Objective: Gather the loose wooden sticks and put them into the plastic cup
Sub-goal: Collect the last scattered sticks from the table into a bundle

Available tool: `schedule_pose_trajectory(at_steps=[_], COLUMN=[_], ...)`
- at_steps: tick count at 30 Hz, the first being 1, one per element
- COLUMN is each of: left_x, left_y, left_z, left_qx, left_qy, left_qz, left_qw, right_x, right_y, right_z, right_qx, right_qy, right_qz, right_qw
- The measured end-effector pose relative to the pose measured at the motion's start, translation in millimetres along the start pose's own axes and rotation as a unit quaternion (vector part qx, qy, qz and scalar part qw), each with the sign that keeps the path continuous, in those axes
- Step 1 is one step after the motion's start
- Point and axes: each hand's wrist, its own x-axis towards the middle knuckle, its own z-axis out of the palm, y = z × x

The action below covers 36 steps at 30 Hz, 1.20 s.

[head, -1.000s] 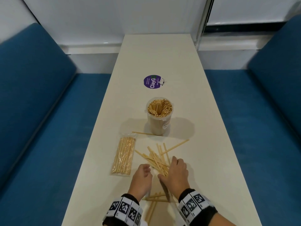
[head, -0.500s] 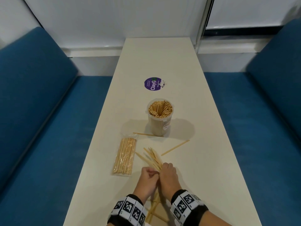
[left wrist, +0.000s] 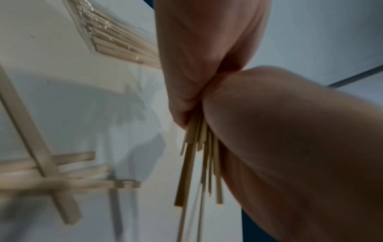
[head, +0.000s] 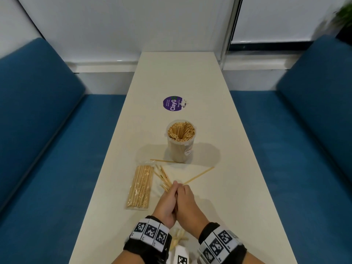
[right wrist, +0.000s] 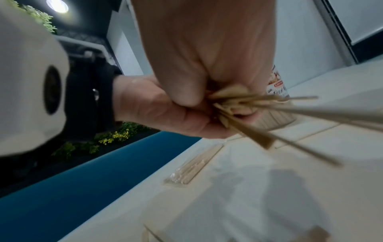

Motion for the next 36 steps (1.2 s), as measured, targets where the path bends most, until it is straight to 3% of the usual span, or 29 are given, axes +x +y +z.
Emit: schedule_pose_trajectory(at_steps=[2, 8, 11, 16, 19, 22, 26, 28, 31, 34, 36], left_x=[-2, -7, -14, -15, -15, -19, -23, -25, -28, -33, -36], left_y=[5, 12, 17, 16, 16, 19, 27, 32, 36, 36, 36], left_z=[0, -3, 2, -2, -4, 0, 5, 4, 9, 20, 27], left_qx=[-0.037, -0.153, -0.168, -0.193, -0.206, -0.202, -0.237, -0.252, -0.205, -0.137, -0.114], left_qy=[0.0, -0.015, -0.017, -0.021, -0.043, -0.056, -0.025, -0.004, 0.035, 0.055, 0.053], left_qz=[0.013, 0.03, 0.025, 0.011, 0.017, 0.059, 0.154, 0.193, 0.237, 0.281, 0.3], left_qw=[0.999, 0.988, 0.985, 0.981, 0.977, 0.976, 0.959, 0.948, 0.949, 0.948, 0.946], right_x=[4, 11, 10, 0, -4, -6, -11, -13, -18, -20, -20], right_y=[3, -4, -7, -15, -18, -17, -14, -7, 5, 19, 25], right_z=[-5, -29, -32, -33, -35, -38, -53, -62, -68, -60, -54], right_qx=[-0.043, -0.061, -0.052, -0.08, -0.062, -0.037, 0.049, 0.146, 0.321, 0.482, 0.555], right_qy=[-0.001, 0.012, 0.015, -0.071, -0.069, -0.009, 0.165, 0.203, 0.119, 0.016, 0.009], right_qz=[-0.052, -0.103, -0.103, -0.083, -0.089, -0.103, -0.046, 0.017, 0.181, 0.318, 0.352], right_qw=[0.998, 0.993, 0.993, 0.991, 0.992, 0.994, 0.984, 0.968, 0.922, 0.816, 0.753])
